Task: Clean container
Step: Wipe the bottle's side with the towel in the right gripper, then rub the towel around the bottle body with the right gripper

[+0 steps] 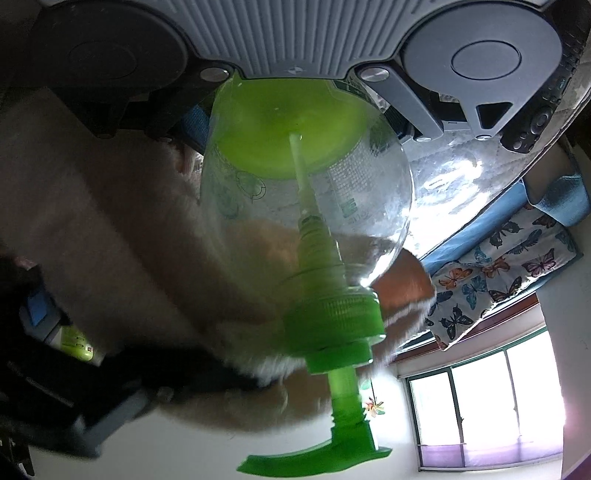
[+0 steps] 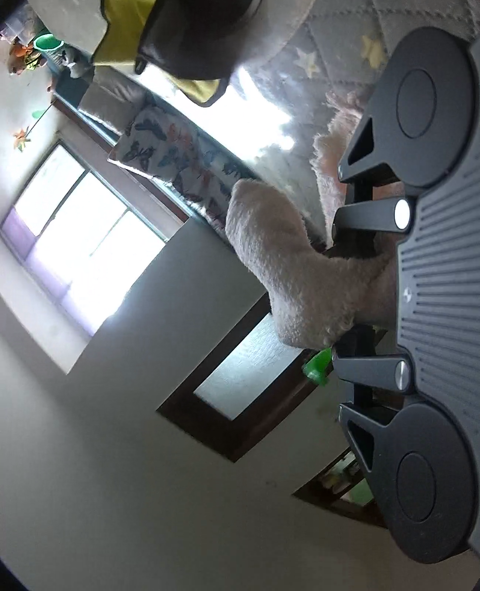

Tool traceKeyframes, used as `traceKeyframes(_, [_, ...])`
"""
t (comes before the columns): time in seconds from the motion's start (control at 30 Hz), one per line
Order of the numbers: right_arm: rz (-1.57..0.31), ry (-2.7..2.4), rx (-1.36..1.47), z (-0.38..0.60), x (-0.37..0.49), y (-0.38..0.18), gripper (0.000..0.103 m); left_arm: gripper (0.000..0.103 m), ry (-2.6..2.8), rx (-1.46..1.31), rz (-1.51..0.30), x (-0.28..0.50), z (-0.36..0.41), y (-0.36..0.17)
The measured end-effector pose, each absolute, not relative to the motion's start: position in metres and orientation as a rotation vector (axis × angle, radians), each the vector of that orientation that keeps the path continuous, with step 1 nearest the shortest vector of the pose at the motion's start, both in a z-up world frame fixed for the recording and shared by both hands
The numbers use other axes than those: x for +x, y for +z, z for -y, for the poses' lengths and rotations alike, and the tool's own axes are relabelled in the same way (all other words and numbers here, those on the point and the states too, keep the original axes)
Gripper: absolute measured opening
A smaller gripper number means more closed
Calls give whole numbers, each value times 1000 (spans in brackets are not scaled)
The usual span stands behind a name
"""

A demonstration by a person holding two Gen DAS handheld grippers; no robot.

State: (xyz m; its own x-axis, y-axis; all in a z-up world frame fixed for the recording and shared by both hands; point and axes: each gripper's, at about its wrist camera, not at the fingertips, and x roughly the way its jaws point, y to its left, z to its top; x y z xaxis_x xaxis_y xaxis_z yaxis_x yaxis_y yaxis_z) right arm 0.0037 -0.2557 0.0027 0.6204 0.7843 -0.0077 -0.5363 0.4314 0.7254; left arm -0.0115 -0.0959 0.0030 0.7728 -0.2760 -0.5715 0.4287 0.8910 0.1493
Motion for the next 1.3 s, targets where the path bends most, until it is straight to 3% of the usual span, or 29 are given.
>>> traceKeyframes(0.53, [-553, 676, 783, 261, 24, -16, 30, 91, -387, 283, -571, -16, 101, 0])
traceKeyframes(0.87, [-635, 602, 648, 252, 26, -17, 30, 91, -385, 282, -571, -11, 96, -2])
traceKeyframes(1.03, [-584, 605, 606, 250, 19, -10, 30, 91, -384, 281, -572, -12, 98, -2])
traceKeyframes(1.3, [-383, 836, 776, 265, 3, 5, 30, 91, -385, 278, -574, -14, 100, -2])
